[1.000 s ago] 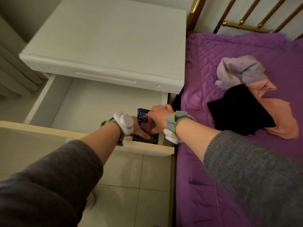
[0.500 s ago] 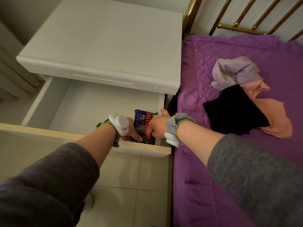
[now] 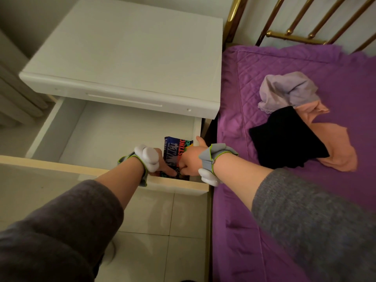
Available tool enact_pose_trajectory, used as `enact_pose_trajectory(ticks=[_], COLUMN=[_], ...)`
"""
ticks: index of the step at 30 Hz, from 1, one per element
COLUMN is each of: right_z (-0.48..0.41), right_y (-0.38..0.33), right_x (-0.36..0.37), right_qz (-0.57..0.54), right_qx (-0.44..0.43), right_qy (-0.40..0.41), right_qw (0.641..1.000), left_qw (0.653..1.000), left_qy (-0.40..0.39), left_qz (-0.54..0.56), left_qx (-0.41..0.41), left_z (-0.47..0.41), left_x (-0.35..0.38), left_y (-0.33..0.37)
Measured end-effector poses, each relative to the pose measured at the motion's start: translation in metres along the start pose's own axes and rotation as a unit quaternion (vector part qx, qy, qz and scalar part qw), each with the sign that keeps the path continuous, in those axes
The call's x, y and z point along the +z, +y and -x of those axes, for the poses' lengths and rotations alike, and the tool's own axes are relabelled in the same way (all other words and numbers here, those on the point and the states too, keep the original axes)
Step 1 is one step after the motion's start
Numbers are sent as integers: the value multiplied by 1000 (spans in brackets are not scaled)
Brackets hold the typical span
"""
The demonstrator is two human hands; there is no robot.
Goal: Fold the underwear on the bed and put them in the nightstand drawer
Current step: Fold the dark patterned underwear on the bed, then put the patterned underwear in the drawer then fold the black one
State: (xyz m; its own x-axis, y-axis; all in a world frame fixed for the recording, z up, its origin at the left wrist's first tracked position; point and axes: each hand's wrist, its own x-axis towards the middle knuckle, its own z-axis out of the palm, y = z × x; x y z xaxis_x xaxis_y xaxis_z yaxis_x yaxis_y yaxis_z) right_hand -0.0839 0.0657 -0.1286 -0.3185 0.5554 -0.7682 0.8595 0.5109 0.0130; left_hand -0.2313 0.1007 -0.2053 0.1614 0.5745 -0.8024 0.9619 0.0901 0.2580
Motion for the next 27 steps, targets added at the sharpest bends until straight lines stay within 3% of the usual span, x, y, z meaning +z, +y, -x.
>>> enact_pose_trajectory(ticks=[9, 13, 17, 21, 27], right_z=[22, 26, 33, 49, 88], right_y=[3, 9, 16, 23, 51], right_x=[10, 17, 19, 25, 40], right_qz=[-133, -184, -205, -204, -235], right_qx=[-22, -14, 4, 17, 76], right_qy=[164, 229, 242, 266, 359], right_qw=[977, 956, 948, 942, 900], left_qw=[991, 991, 996, 998, 966], left_qy=[-10, -4, -1, 64, 206], left_qz=[128, 129, 79, 10, 114], left_qx=[-23, -27, -30, 4, 110], left_z=[24, 35, 45, 63, 104], left_x=[-17, -20, -22, -24, -20], left_y=[-3, 0, 4, 19, 75])
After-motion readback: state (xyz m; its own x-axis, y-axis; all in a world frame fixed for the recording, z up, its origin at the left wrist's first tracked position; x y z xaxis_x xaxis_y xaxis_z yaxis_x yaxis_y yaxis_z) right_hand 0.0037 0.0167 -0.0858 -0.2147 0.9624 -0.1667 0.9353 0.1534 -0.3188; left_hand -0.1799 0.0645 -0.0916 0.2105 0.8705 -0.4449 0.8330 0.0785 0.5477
